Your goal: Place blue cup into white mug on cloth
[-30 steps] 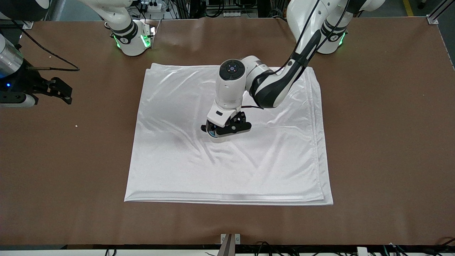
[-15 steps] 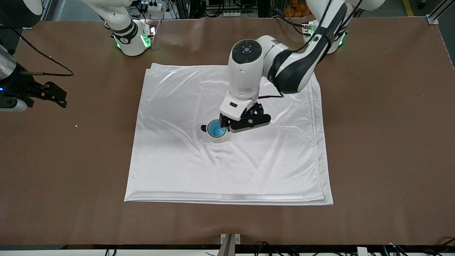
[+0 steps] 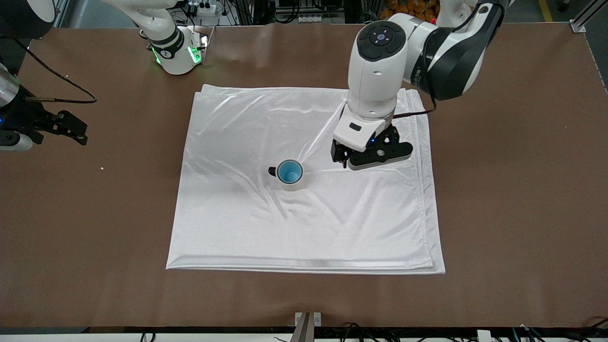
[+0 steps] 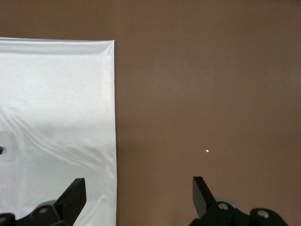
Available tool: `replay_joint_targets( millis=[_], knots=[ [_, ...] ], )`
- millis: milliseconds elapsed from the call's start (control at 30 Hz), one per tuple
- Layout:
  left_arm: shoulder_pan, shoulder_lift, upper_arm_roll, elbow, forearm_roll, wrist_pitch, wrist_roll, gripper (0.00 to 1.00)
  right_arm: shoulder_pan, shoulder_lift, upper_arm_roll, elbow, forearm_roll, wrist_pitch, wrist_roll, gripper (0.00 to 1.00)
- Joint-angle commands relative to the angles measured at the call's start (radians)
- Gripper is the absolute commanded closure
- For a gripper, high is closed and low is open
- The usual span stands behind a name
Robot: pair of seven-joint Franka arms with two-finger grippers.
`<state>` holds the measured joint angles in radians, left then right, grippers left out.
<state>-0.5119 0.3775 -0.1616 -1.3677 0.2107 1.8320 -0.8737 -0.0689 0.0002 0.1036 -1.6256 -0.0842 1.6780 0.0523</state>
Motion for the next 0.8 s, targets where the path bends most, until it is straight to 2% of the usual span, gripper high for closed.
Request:
replay_joint_targets(
  millis=[0,300,600,767],
  knots=[
    [0.064,-0.054,-0.006,-0.024,-0.037,-0.037,0.107,0.0,0.015,0.004,-0.028,0.01,0.017,0.002,0.012,0.0],
    [0.159,-0.106,-0.006,-0.025,-0.077,-0.115,0.291,0.0,0.029,0.004,-0.045,0.01,0.017,-0.001,0.012,0.0],
    [0.32,-0.14,-0.009,-0.03,-0.149,-0.157,0.551,0.0,0.058,0.004,-0.073,0.01,0.017,-0.004,0.012,0.0],
    [0.366,-0.155,-0.007,-0.039,-0.16,-0.177,0.588,0.0,0.055,0.004,-0.073,0.01,0.023,-0.001,0.012,0.0]
  ],
)
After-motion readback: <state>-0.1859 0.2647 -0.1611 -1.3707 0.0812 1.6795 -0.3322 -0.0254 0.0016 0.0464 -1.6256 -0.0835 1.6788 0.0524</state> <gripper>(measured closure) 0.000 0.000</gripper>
